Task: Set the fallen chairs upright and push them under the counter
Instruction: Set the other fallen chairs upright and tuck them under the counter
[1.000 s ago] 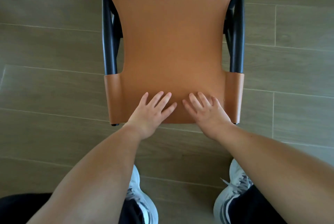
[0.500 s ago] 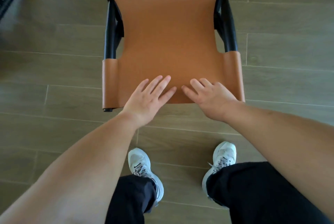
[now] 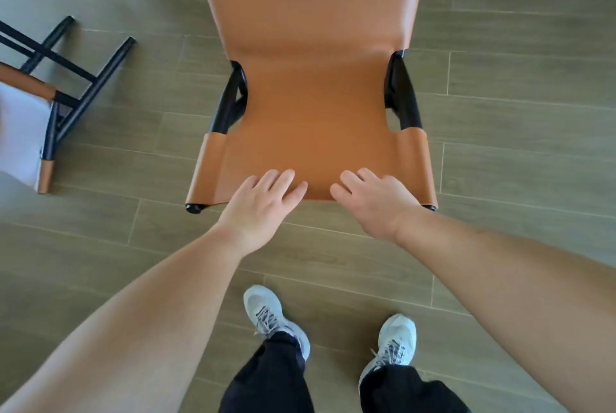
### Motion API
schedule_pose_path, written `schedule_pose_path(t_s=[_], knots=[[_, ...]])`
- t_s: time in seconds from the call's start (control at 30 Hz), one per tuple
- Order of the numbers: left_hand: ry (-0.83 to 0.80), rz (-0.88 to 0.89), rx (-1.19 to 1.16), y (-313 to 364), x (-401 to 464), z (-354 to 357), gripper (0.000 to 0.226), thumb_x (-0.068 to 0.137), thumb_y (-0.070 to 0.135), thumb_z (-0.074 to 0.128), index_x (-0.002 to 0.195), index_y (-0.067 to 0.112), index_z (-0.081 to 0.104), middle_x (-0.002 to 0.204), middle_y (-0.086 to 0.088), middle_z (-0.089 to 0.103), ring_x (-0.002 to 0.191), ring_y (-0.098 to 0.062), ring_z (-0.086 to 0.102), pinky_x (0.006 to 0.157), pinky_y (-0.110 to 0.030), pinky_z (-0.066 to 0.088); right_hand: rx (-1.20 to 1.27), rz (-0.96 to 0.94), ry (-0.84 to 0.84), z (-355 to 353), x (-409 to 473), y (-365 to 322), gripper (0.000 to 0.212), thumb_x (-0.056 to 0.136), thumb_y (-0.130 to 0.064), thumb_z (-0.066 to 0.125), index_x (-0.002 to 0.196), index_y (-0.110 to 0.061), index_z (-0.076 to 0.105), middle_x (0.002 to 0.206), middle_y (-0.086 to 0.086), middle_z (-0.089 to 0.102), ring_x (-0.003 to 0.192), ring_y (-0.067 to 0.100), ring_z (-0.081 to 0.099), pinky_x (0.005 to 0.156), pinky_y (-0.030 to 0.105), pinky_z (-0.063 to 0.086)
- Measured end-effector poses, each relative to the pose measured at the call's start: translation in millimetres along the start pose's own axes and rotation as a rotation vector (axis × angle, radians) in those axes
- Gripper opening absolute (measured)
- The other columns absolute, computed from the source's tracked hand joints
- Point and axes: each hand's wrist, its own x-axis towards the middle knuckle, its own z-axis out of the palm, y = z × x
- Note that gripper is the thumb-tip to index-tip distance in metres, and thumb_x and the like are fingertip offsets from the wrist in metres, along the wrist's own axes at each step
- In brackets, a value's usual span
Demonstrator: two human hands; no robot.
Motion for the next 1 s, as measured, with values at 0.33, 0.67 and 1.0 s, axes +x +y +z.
schedule_pose_path(t_s=[0.33,0.67,1.0], knots=[[0.024,0.136,0.086,-114,60,-79,0.081,0.08,-0.001,0.041,0.156,0.019,0.02,0.144,-0.016,0.041,0.126,-0.031,0.046,0.09,-0.041,0.046,-0.019,0.098,0.13,-110,38,64,0.042,0.081,-0.002,0.04,0.119,-0.017,0.038,0.114,0.005,0.043,0.093,0.024,0.043,0.06,0.035,0.032],[0.05,0.307,0.123,-235,143,-144,0.057,0.085,0.001,0.037,0.137,0.02,0.024,0.125,-0.013,0.04,0.089,-0.024,0.044,0.066,-0.036,0.042,-0.094,0.172,0.188,-193,110,152,0.035,0.081,-0.002,0.047,0.111,-0.02,0.043,0.102,0.004,0.044,0.085,0.023,0.039,0.069,0.035,0.037],[0.063,0.295,0.112,-300,209,-201,0.046,0.094,0.015,0.037,0.139,0.017,0.03,0.113,-0.008,0.044,0.091,-0.024,0.042,0.065,-0.036,0.039,-0.022,0.222,0.218,-263,161,217,0.025,0.087,-0.008,0.044,0.108,-0.02,0.045,0.097,-0.001,0.04,0.087,0.02,0.038,0.076,0.036,0.041]])
